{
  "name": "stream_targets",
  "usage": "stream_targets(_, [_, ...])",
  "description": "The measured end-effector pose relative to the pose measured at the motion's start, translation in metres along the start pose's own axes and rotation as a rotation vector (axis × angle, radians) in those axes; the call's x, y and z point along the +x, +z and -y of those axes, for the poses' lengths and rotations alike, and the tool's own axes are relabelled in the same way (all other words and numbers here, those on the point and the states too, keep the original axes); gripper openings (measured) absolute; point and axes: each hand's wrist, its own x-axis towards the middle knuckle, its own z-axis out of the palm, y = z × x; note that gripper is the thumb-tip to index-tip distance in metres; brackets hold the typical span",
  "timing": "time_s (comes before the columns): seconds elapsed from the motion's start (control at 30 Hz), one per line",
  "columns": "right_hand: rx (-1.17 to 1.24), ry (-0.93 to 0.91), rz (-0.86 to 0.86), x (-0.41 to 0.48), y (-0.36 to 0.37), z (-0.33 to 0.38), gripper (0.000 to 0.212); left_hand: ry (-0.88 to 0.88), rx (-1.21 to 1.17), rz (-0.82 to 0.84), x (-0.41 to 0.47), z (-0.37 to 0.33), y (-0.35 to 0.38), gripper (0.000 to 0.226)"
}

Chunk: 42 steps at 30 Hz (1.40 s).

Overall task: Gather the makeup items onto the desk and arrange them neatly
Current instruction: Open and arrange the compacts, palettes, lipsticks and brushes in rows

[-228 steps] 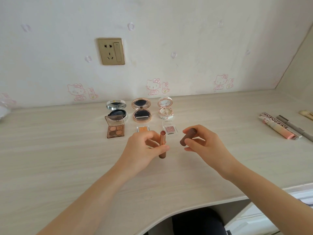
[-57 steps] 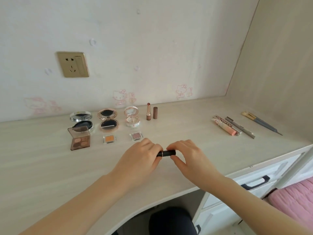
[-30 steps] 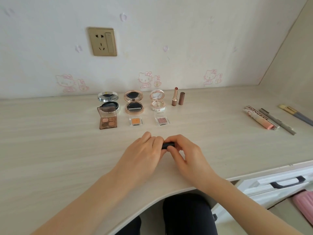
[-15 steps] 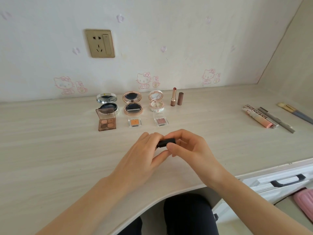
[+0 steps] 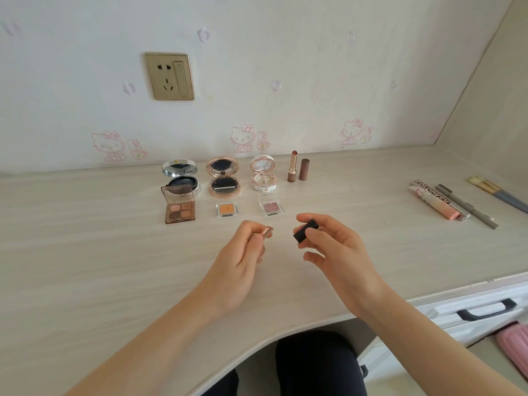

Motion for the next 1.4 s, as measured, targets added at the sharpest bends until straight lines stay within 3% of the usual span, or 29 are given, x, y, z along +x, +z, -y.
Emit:
stream_targets(0.2, [-0.088,-0.006,0.003,0.005,-0.010,0.001,0.024,-0.092,0.013,0.039,0.010,-0.004,0.001,0.011])
stream_targets(0.43, [-0.249,-0.043,-0.049,0.021,-0.035,0.002,0.025,-0.033,0.130,0.064,0.037,-0.015,0.019,0.007])
stream_targets(0.7, [-0.493,-0.166,-0.179,0.072,-0.068,0.003,0.016,-0.004,0.275,-0.062,0.113,-0.038,0.049,0.007])
stream_targets(1.03, [-0.778,-0.220,-0.154,0.136,-0.081,-0.005,0.017,-0.122,0.576,-0.135,0.184,-0.021,0.062,0.007])
stream_targets(1.4, [-0.859,-0.215,-0.139,0.176,-0.069,-0.024,0.015,-0.126,0.621,-0.091,0.210,0.001,0.057,0.012])
